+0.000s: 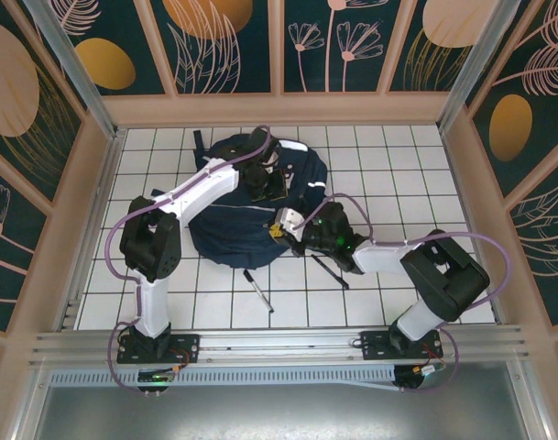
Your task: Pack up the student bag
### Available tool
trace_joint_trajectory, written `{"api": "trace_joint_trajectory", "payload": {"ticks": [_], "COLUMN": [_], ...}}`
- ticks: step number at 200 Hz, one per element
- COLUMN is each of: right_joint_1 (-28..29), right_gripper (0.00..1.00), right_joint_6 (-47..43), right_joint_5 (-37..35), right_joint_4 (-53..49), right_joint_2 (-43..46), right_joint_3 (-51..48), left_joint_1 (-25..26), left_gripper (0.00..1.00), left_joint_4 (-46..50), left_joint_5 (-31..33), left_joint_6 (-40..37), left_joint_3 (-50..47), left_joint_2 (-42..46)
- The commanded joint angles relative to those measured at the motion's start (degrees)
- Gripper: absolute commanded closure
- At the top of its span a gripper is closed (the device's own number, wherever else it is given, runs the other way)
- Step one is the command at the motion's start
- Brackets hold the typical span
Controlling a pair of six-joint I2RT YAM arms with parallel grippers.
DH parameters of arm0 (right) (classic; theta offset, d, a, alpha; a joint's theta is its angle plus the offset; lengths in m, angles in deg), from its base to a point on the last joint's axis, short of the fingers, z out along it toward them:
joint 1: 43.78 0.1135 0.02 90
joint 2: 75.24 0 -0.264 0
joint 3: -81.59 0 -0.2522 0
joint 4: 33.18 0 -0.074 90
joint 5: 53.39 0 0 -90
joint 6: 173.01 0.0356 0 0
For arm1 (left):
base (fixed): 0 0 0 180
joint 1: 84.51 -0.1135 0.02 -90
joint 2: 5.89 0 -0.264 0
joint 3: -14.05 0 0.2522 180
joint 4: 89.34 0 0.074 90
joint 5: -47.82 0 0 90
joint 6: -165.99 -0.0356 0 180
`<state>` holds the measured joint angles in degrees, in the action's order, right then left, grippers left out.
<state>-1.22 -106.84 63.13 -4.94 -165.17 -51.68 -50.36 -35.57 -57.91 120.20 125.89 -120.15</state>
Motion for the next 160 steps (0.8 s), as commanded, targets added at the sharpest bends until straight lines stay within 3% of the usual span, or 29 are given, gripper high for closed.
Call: {"api": "trace_joint_trajectory", "payload": {"ticks": [1, 12, 38, 50, 77, 117, 138, 160], "right_joint_1": [6.8, 9.0, 12.5, 13.1, 13.0, 9.1, 3.6, -1.9], "right_gripper": [1.00, 1.00, 0.74, 0.72, 0.66, 0.61, 0.58, 0.53], "right_joint_6": [12.8, 17.6, 28.4, 32.4, 30.0, 13.7, -0.7, -15.3], "right_joint_5": [-2.7, -5.6, -13.5, -17.7, -15.0, -5.7, -0.7, 1.2], "right_joint_4": [14.9, 20.2, 33.8, 39.8, 44.3, 16.8, -4.7, -21.6], "right_joint_2": [-1.9, -3.9, -7.0, -6.6, -1.1, 12.6, 18.0, 19.1], "right_joint_3": [-2.1, -2.7, -6.1, -9.6, -15.7, -12.6, -7.2, -0.6], "left_joint_1": [-0.2, 0.0, 0.1, 0.1, 0.1, -0.7, -1.5, -1.7], "left_gripper": [1.00, 1.00, 1.00, 1.00, 1.00, 0.88, 0.81, 0.79], "left_joint_4": [-14.3, -14.6, -15.2, -14.9, -12.8, -12.3, -13.2, -14.1], "left_joint_5": [-2.5, -2.4, -2.2, -2.0, -1.0, 1.6, 1.4, 1.4], "left_joint_6": [6.5, 6.6, 5.3, 4.0, -0.9, -8.4, -11.3, -16.3], "left_joint_3": [0.8, 1.8, 2.7, 2.9, 3.4, 0.6, -2.9, -9.1], "left_joint_2": [-0.2, -1.2, -2.2, -2.1, -1.2, 3.6, 7.7, 12.9]}}
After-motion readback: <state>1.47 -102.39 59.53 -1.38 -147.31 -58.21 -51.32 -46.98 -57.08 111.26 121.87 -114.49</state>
